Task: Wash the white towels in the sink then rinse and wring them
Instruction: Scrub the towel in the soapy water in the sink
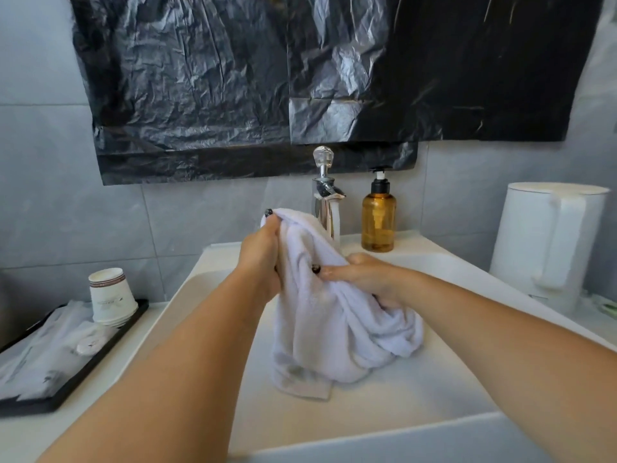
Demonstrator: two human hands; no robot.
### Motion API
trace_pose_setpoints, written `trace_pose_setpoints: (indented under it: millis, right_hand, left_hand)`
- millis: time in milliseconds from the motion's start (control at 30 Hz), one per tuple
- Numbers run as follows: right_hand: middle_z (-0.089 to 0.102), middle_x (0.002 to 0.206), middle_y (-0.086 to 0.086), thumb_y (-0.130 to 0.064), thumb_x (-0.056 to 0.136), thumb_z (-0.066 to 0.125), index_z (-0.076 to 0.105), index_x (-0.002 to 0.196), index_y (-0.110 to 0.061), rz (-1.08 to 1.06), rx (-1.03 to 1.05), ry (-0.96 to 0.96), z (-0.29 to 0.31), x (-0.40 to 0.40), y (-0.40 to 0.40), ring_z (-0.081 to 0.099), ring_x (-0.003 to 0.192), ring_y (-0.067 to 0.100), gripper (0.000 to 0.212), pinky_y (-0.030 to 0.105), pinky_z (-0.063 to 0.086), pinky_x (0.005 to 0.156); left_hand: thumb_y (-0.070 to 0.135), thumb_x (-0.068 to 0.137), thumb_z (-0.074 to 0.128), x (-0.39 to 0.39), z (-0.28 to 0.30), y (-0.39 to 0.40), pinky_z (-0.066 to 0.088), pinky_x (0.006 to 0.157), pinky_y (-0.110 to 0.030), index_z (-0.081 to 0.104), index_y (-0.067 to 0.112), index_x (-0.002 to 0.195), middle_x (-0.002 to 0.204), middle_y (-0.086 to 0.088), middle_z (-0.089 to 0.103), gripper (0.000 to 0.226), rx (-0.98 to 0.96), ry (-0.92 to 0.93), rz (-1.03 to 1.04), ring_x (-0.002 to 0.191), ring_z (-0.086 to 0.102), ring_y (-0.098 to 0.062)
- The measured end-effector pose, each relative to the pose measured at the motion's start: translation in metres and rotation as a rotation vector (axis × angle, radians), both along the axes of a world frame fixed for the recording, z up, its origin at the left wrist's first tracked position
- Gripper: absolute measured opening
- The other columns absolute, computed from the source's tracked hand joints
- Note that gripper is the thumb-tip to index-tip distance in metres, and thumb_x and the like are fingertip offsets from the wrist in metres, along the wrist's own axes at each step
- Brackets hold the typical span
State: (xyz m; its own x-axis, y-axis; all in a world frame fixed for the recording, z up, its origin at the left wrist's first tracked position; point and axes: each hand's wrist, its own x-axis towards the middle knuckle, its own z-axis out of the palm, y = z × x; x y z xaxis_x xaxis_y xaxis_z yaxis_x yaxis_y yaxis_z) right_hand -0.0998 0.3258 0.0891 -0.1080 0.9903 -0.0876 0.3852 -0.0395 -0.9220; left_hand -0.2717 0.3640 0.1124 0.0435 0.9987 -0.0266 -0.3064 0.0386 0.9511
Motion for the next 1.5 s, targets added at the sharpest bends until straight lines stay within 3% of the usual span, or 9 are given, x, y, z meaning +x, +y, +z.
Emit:
trace_pose_setpoints:
  millis: [233, 400, 500, 633, 900, 1033, 1200, 1333, 1500]
  right_hand:
    - [0.057, 0.058, -0.009, -0.048, 0.089, 0.065, 0.065, 0.071, -0.025, -0.214, 0.355, 0.049, 0.015, 0.002, 0.005, 0.052, 0.059, 0.008, 0.029, 0.016, 0.039, 0.053]
    - [0.046, 0.06, 0.002, -0.032, 0.087, 0.068, 0.054, 0.058, -0.017, -0.484, 0.589, 0.261, 0.027, -0.002, 0.001, 0.047, 0.062, 0.017, 0.036, 0.029, 0.037, 0.063]
    - [0.066, 0.073, 0.002, -0.024, 0.084, 0.072, 0.068, 0.078, -0.018, -0.3, 0.476, 0.202, 0.022, -0.001, 0.001, 0.062, 0.073, 0.017, 0.009, 0.028, 0.047, 0.069]
    - [0.069, 0.112, 0.017, -0.029, 0.078, 0.075, 0.062, 0.113, -0.017, -0.13, 0.148, 0.144, 0.004, 0.009, 0.009, 0.067, 0.1, 0.027, 0.039, 0.042, 0.05, 0.092]
    - [0.056, 0.069, 0.002, -0.042, 0.095, 0.057, 0.055, 0.071, -0.014, -0.286, 0.279, -0.075, -0.006, -0.015, 0.014, 0.051, 0.065, 0.014, 0.037, 0.027, 0.038, 0.057]
    - [0.061, 0.075, 0.003, -0.04, 0.085, 0.065, 0.065, 0.083, -0.009, -0.472, 0.449, 0.096, -0.002, -0.016, 0.019, 0.058, 0.072, 0.02, 0.031, 0.03, 0.042, 0.063]
    - [0.066, 0.1, 0.005, -0.022, 0.072, 0.071, 0.059, 0.115, -0.013, -0.45, 0.446, 0.137, 0.011, 0.003, 0.021, 0.064, 0.089, 0.023, 0.046, 0.04, 0.057, 0.078]
    - [0.053, 0.077, 0.002, -0.02, 0.089, 0.063, 0.056, 0.088, -0.013, -0.544, 0.392, 0.088, 0.017, 0.016, 0.027, 0.052, 0.069, 0.02, 0.01, 0.027, 0.04, 0.055]
    - [0.058, 0.076, 0.006, -0.037, 0.09, 0.055, 0.052, 0.074, -0.014, -0.663, 0.128, 0.233, 0.026, 0.001, 0.036, 0.057, 0.074, 0.024, 0.028, 0.032, 0.048, 0.074]
  left_hand:
    - [0.03, 0.053, 0.079, 0.006, -0.008, -0.006, 0.055, 0.094, -0.045, 0.063, 0.007, 0.12, 0.105, -0.011, 0.074, 0.073, 0.05, 0.477, -0.173, 0.095, 0.072, -0.027]
    - [0.05, 0.073, 0.079, 0.011, -0.02, -0.017, 0.051, 0.1, -0.037, 0.064, 0.013, 0.117, 0.112, -0.004, 0.073, 0.06, -0.017, 0.938, -0.546, 0.106, 0.068, -0.022]
    - [0.039, 0.082, 0.074, 0.013, -0.022, -0.017, 0.053, 0.098, -0.042, 0.069, 0.01, 0.108, 0.104, -0.006, 0.076, 0.039, 0.073, 0.841, -0.475, 0.102, 0.07, -0.025]
    - [0.012, 0.095, 0.054, 0.012, -0.022, -0.014, 0.058, 0.074, -0.034, 0.068, 0.006, 0.094, 0.094, -0.014, 0.072, 0.015, 0.133, 0.613, -0.181, 0.08, 0.069, -0.025]
    - [0.024, 0.095, 0.06, 0.021, -0.014, -0.012, 0.059, 0.082, -0.04, 0.067, 0.011, 0.099, 0.099, -0.013, 0.072, 0.016, 0.113, 0.445, -0.006, 0.092, 0.07, -0.029]
    - [0.028, 0.089, 0.064, 0.03, -0.015, -0.018, 0.051, 0.057, -0.024, 0.067, 0.009, 0.1, 0.096, -0.009, 0.073, 0.022, 0.112, 0.453, -0.052, 0.08, 0.069, -0.021]
    - [0.014, 0.096, 0.053, 0.047, -0.024, -0.023, 0.056, 0.067, -0.03, 0.065, 0.004, 0.106, 0.099, -0.013, 0.071, 0.019, 0.085, 0.464, -0.152, 0.087, 0.069, -0.025]
    - [0.019, 0.094, 0.053, 0.062, -0.012, -0.025, 0.054, 0.067, -0.03, 0.062, 0.008, 0.098, 0.096, -0.011, 0.068, 0.015, 0.005, 0.465, -0.108, 0.084, 0.066, -0.025]
    - [0.033, 0.08, 0.056, 0.081, -0.003, -0.017, 0.051, 0.062, -0.03, 0.071, 0.013, 0.097, 0.071, -0.006, 0.07, 0.03, -0.075, 0.253, -0.093, 0.064, 0.066, -0.025]
